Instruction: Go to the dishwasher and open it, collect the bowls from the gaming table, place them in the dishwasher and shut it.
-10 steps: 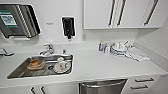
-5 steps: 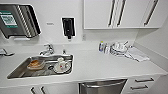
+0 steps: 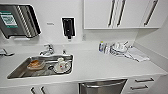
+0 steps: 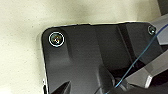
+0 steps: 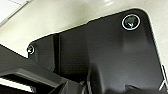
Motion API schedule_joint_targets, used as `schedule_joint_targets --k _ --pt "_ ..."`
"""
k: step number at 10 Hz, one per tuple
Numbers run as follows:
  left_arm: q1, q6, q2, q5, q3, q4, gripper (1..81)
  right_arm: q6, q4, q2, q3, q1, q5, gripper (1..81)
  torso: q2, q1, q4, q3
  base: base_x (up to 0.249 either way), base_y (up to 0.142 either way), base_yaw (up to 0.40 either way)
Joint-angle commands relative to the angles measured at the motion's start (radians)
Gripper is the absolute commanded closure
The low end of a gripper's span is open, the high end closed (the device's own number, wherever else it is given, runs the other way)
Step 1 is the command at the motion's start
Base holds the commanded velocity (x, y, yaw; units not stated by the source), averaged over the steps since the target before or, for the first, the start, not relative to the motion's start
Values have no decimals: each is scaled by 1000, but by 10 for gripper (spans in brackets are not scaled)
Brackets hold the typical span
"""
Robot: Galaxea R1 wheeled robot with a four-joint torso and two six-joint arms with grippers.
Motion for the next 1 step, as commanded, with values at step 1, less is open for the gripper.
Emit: schedule_joint_targets --k 1 --pt "-36 2 11 64 -4 0 10 -4 -22 58 -71 4 -34 10 0 0 0 0 0 0 0"
